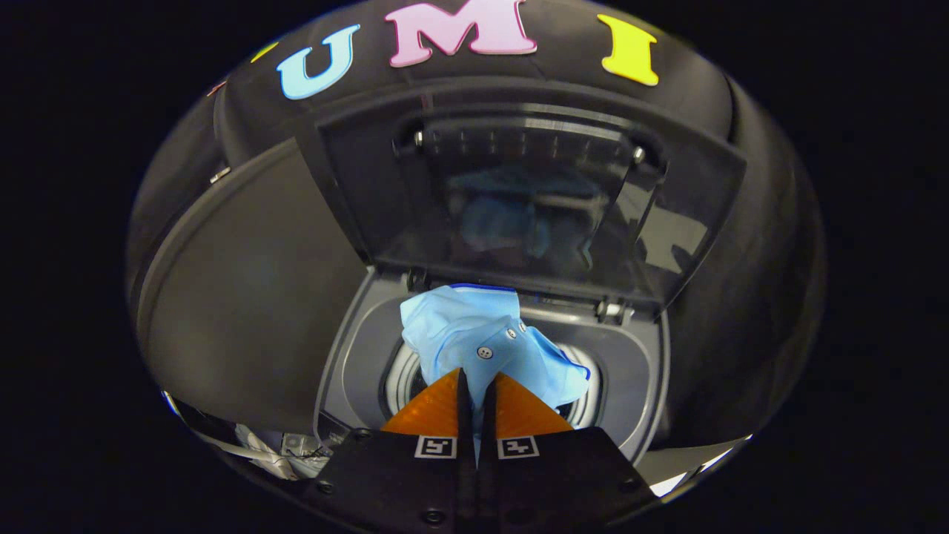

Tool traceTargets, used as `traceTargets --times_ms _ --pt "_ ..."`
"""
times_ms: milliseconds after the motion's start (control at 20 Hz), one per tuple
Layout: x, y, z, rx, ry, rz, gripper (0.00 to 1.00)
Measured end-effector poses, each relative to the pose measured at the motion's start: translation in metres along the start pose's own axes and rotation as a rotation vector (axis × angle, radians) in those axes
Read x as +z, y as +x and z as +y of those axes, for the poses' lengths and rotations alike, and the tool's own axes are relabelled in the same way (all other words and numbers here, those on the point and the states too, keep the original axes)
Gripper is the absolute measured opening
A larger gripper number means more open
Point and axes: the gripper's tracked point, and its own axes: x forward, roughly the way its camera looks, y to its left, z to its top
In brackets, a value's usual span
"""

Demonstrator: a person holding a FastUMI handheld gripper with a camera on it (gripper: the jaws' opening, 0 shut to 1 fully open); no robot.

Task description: Put the clothes into the washing machine and then close the washing machine lid.

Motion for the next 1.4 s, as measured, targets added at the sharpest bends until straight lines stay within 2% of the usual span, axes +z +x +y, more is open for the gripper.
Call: traceTargets --times_ms 300,700,750,800,850,1000,1400 --pt "-0.032 0.045 -0.001 -0.017 -0.044 0.085 0.05" --pt "-0.046 0.058 -0.008 -0.026 -0.036 0.117 0.05" --pt "-0.051 0.059 0.0 0.014 -0.009 0.128 0.1" --pt "-0.053 0.057 0.006 0.052 0.02 0.133 0.19" --pt "-0.053 0.057 0.003 0.043 0.025 0.125 0.28" --pt "-0.04 0.052 -0.016 -0.028 -0.019 0.036 0.98" --pt "-0.041 0.039 -0.024 -0.075 -0.07 0.006 1.0"
